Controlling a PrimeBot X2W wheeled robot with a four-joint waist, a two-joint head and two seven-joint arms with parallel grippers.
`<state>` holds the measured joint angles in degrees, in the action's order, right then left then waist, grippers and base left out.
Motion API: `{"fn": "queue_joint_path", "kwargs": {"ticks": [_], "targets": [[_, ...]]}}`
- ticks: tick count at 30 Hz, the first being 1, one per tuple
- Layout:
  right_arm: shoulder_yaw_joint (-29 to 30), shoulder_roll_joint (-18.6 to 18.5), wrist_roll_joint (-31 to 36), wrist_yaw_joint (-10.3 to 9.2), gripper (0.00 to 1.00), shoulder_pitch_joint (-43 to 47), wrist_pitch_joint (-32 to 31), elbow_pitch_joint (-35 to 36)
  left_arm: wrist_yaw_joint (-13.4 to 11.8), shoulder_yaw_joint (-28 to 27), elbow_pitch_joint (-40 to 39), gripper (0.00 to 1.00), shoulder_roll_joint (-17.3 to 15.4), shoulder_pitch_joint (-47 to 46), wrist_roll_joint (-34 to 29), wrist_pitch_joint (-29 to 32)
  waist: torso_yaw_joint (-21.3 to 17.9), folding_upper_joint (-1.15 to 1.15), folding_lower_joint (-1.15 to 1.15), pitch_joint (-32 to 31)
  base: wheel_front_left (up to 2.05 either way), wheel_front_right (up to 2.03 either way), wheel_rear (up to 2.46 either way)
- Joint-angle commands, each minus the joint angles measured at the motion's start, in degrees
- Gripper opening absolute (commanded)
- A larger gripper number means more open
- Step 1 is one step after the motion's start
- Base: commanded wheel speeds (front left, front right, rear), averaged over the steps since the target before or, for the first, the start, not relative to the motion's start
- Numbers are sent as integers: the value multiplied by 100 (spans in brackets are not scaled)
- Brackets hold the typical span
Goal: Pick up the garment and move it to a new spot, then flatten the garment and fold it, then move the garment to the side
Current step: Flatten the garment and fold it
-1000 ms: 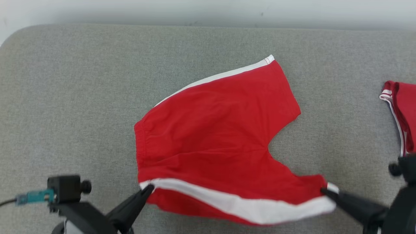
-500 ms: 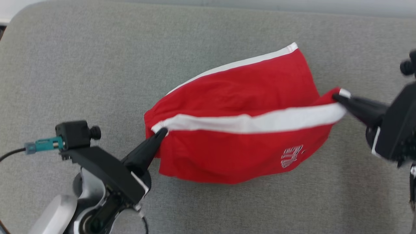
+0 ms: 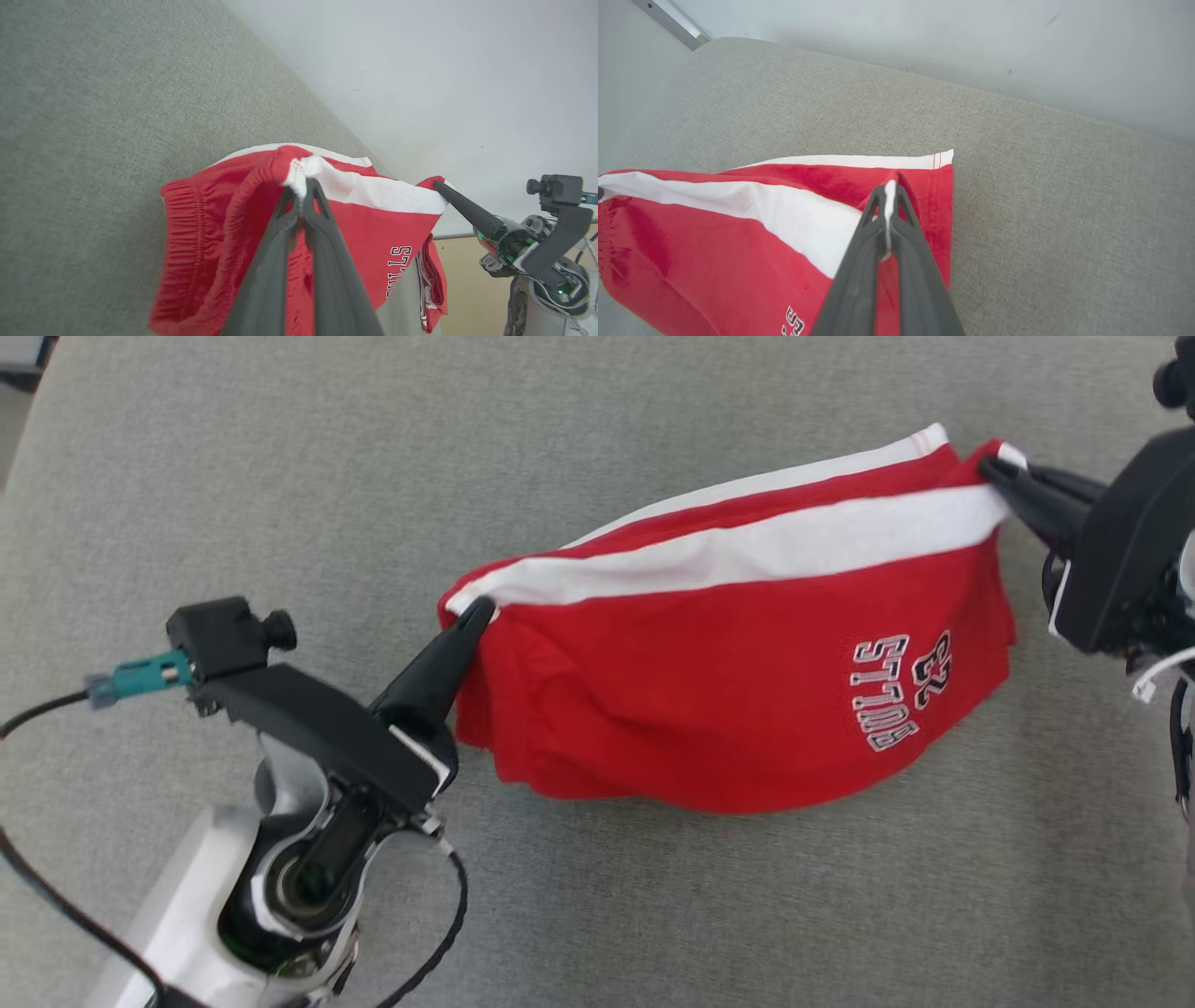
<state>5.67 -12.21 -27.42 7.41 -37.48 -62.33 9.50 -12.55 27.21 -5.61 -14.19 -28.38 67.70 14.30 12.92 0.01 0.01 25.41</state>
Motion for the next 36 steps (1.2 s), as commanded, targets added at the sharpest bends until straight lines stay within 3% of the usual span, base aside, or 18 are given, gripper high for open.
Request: {"fn": "queue_joint_path", "kwargs": {"ticks": [1,16,17,18,19,20,31,36], "targets": [[-27,-54,43,13,0,-134,110,-92,53,-11,55,0,46,-120,43,-44,72,-1,-1,58,0,0,0],[-254,-87,458,13,0,-789,1099,-1141,73,176,885,0,316,-769,-262,-150,210,-1,-1,191,0,0,0],[-295,-92,467,13,21,-832,1234,-1154,95,182,931,0,351,-788,-257,-162,215,-1,-1,203,0,0,0],[-281,-80,479,12,49,-854,1343,-1220,114,189,973,4,368,-806,-254,-173,220,-1,-1,208,0,0,0],[-287,-60,466,12,58,-842,1415,-1301,146,180,1025,33,367,-832,-276,-208,224,-1,-1,204,0,0,0],[-311,-50,448,12,100,-850,1486,-1359,137,161,1071,100,372,-863,-316,-258,229,-1,-1,197,0,0,0],[-367,-18,373,12,100,-990,2037,-1756,415,201,1336,100,274,-941,-577,-619,198,-1,-1,-14,0,0,0],[-288,-86,535,12,100,-781,2245,-1644,481,229,1172,100,42,-760,-999,-1066,124,-1,-1,-307,0,0,0]]}}
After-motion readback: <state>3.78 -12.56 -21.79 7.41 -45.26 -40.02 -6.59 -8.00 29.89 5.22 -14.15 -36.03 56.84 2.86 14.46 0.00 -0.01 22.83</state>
